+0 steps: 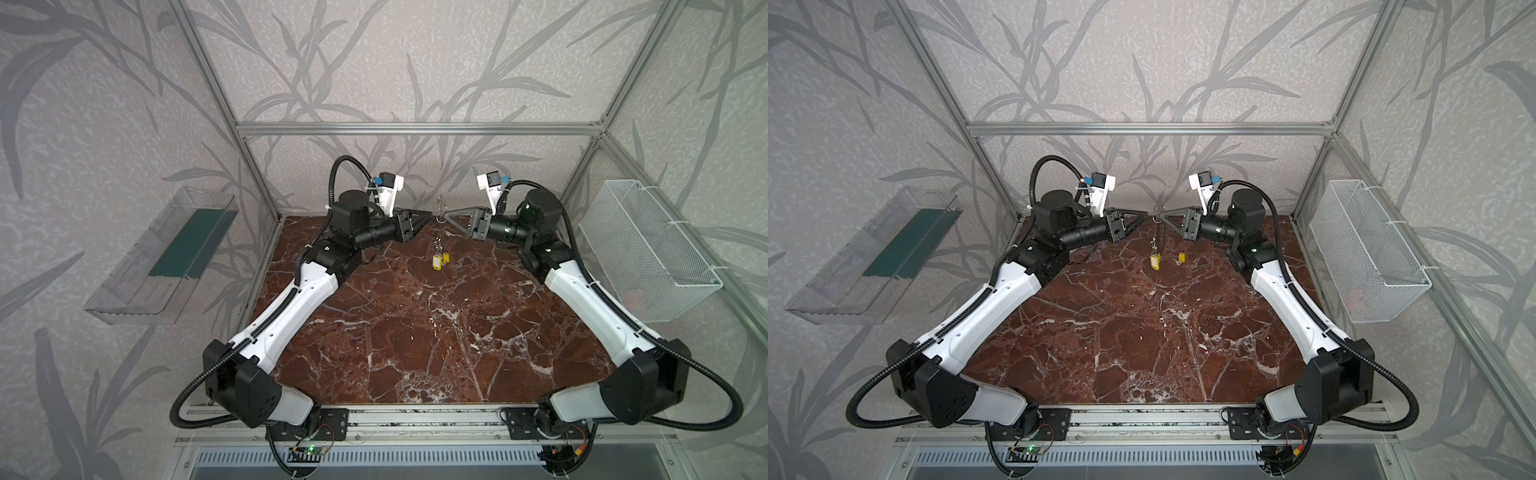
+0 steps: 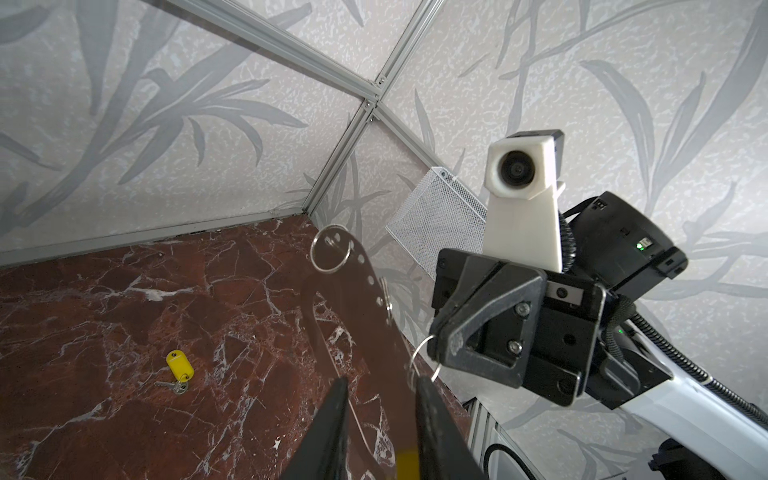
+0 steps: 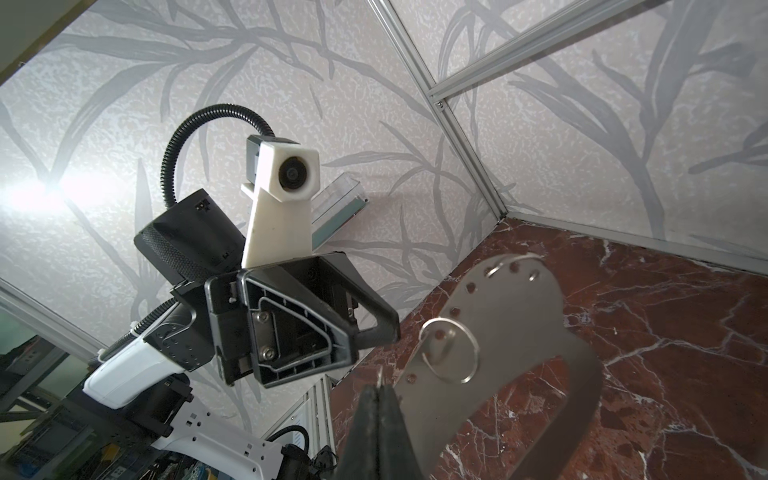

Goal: Put the keys on the keyring
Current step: 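Hold the plate upright between both grippers, lifting it higher above the table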

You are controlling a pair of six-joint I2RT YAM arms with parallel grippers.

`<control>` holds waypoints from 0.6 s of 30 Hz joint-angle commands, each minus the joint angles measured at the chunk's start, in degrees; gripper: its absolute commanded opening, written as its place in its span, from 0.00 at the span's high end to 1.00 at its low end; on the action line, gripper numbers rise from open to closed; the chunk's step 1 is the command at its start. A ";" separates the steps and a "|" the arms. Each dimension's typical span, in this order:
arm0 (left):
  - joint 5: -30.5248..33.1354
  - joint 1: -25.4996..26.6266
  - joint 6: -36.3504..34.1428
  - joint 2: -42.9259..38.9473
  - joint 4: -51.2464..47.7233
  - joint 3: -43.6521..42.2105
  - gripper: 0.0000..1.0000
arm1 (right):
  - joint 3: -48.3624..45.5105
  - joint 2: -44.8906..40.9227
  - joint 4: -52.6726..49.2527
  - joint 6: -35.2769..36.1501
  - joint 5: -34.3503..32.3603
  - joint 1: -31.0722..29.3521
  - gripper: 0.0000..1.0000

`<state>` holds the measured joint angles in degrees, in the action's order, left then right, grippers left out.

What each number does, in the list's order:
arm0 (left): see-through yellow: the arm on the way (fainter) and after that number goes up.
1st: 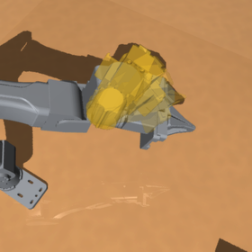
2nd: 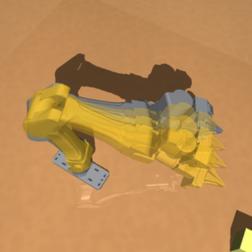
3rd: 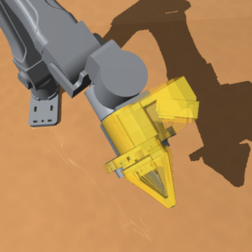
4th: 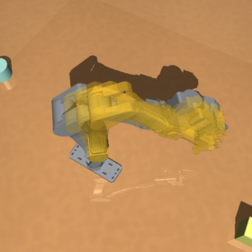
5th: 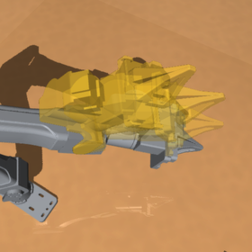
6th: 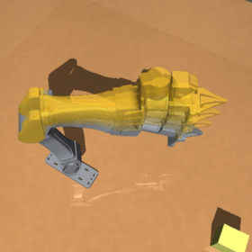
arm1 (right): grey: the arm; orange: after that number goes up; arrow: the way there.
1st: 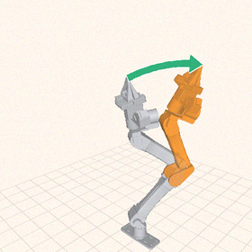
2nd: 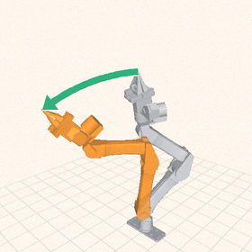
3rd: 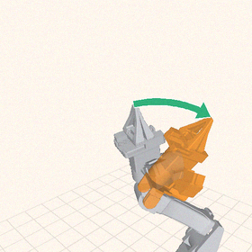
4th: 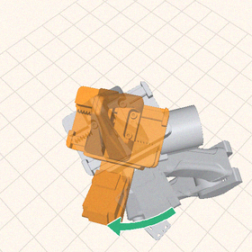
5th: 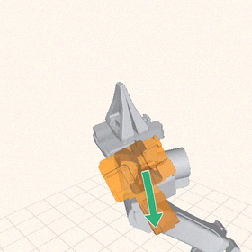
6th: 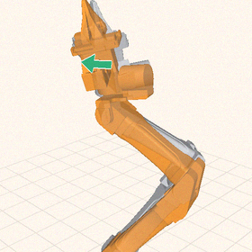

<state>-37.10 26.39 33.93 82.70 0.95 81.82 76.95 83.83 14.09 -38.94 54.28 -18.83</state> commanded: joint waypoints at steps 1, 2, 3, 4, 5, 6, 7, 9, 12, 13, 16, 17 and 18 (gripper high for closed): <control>-2.82 -1.59 4.32 -1.88 5.72 -1.26 0.67 | 1.51 2.02 10.74 -5.16 5.22 0.03 1.00; -3.40 -1.85 4.91 -1.78 6.28 -1.25 0.67 | 1.87 2.72 11.68 -5.64 5.79 0.02 1.00; -3.88 -2.08 5.45 -1.76 6.70 -1.28 0.67 | 2.27 3.51 12.57 -6.05 6.45 0.02 1.00; -4.05 -2.24 5.70 -1.78 6.99 -1.31 0.66 | 2.46 4.17 13.67 -6.51 7.03 0.02 1.00; -4.44 -2.23 5.79 -1.80 7.13 -1.24 0.66 | 2.78 4.76 14.72 -6.96 7.59 0.02 1.00; -4.89 -2.29 5.79 -1.83 7.22 -1.14 0.66 | 3.06 5.46 15.77 -7.41 8.25 0.02 1.00; -5.49 -2.28 5.92 -1.71 7.46 -1.20 0.66 | 3.24 6.16 17.16 -8.00 8.67 0.02 1.00; -7.08 -2.36 6.73 -1.53 8.71 -1.61 0.66 | 3.55 7.31 20.19 -9.94 9.62 0.02 1.00; -8.53 -2.31 7.33 -1.12 8.89 -1.84 0.65 | 3.90 8.22 23.58 -12.18 10.36 -0.07 1.00; -8.70 -2.35 7.45 -1.10 8.89 -2.01 0.65 | 4.11 8.25 23.96 -12.38 10.62 -0.07 1.00; -8.90 -2.39 7.81 -0.80 9.53 -2.45 0.65 | 4.02 8.19 24.43 -12.63 10.76 -0.11 1.00; -8.80 -2.40 7.88 -0.83 9.70 -2.54 0.65 | 3.92 8.12 24.66 -12.82 10.76 -0.22 1.00; -8.58 -2.38 8.00 -0.78 9.92 -2.62 0.64 | 3.82 8.09 24.75 -12.96 10.76 -0.24 1.00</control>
<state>-44.10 24.10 40.77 82.41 7.88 79.92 78.70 92.47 33.76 -50.24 63.55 -18.83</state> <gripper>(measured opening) 0.357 0.046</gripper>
